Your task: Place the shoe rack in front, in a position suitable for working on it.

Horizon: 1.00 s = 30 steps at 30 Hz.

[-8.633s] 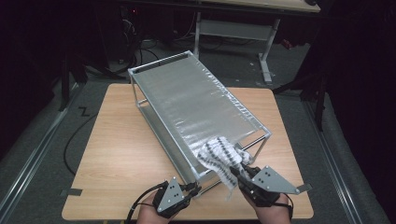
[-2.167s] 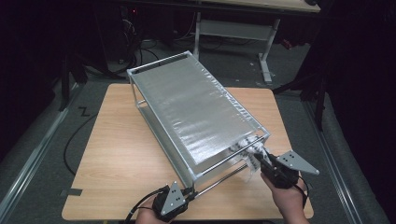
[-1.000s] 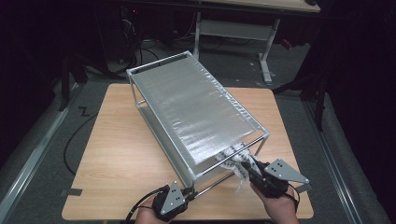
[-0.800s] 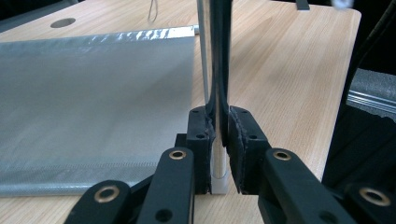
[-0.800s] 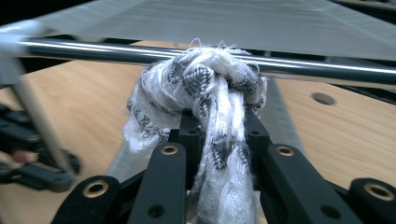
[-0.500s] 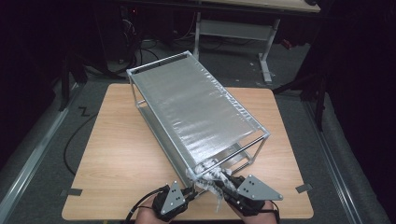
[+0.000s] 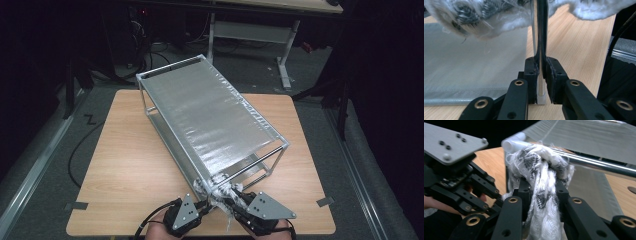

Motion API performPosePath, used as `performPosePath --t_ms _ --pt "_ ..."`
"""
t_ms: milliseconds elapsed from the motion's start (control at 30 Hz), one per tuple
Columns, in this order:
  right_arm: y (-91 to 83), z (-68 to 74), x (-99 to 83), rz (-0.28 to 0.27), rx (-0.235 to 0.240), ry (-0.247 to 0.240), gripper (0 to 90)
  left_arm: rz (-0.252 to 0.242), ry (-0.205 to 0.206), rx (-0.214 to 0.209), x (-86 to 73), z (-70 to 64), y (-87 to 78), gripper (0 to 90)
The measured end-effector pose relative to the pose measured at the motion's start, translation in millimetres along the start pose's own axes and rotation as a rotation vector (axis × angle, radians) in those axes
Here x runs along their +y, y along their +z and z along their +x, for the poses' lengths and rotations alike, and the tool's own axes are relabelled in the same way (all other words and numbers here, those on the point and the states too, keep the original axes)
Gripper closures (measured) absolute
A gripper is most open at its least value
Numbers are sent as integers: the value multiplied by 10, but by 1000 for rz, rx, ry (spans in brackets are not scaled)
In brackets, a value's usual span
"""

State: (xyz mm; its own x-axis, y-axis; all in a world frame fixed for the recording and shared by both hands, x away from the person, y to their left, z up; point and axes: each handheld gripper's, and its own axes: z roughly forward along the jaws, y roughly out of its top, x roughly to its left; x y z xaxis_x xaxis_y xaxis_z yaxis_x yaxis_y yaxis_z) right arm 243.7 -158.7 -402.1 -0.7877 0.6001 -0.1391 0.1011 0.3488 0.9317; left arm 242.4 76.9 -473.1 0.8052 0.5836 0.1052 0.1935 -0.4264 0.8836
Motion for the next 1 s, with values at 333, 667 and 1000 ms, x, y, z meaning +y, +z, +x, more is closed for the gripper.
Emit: performPosePath --t_ms 333,667,1000 --pt "-99 -387 -171 45 -79 90 746 5 0 -6 -4 17 -13 790" --pt "-179 -588 -414 121 -182 97 747 43 -50 19 -58 165 -175 794" --pt "-162 -874 -548 135 -256 142 741 26 -96 50 -60 261 -270 703"
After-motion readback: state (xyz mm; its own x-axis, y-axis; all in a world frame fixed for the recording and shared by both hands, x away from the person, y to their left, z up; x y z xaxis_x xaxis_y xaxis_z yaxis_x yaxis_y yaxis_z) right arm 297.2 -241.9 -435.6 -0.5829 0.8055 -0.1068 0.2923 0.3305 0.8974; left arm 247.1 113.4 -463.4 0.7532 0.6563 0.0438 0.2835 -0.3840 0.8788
